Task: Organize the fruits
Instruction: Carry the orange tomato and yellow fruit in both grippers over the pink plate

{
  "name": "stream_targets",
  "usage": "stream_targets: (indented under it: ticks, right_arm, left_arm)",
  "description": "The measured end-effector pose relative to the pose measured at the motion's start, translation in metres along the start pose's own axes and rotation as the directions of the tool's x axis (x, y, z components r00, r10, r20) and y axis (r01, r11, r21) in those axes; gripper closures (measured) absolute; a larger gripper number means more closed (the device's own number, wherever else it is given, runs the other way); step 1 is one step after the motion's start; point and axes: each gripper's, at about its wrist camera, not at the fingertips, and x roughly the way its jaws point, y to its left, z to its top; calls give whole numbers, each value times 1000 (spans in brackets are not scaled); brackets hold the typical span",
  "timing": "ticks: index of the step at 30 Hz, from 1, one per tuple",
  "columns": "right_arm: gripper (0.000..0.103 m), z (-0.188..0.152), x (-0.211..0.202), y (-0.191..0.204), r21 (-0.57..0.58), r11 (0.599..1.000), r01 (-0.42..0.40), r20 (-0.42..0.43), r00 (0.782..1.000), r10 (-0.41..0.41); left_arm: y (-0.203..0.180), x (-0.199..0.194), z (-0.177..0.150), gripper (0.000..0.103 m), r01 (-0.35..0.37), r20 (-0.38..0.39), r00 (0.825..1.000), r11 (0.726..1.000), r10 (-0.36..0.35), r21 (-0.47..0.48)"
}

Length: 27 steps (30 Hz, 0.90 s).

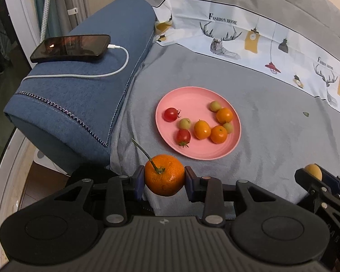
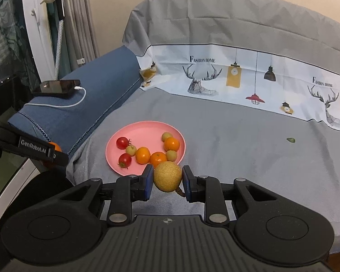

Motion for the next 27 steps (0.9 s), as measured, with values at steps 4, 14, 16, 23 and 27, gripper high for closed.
stream_targets:
  ticks: [4, 14, 16, 23, 27]
  right_arm:
    - [75, 6, 17, -2, 5, 1000, 0, -25, 1000, 0]
    - [75, 25, 71, -5, 48, 998, -26, -73, 997, 30]
    - [75, 29, 82, -4, 41, 999, -31, -78, 996, 34]
    - [75, 41, 122, -2, 41, 998, -49, -97, 994, 53]
    - [75, 45, 143, 1, -3, 999, -48, -102, 994, 47]
  left_arm:
    - [1, 13, 12, 63, 0, -13, 1000, 1000, 0, 0]
    - [-3, 54, 47, 63, -9, -34, 999, 1000, 9, 17]
    - [-3, 63, 53, 63, -5, -45, 999, 1000, 5, 16]
    - [-5, 95, 70, 63, 0, -75, 997, 1000, 2, 28]
    - [-7, 111, 80, 63, -4, -78, 997, 999, 6, 35]
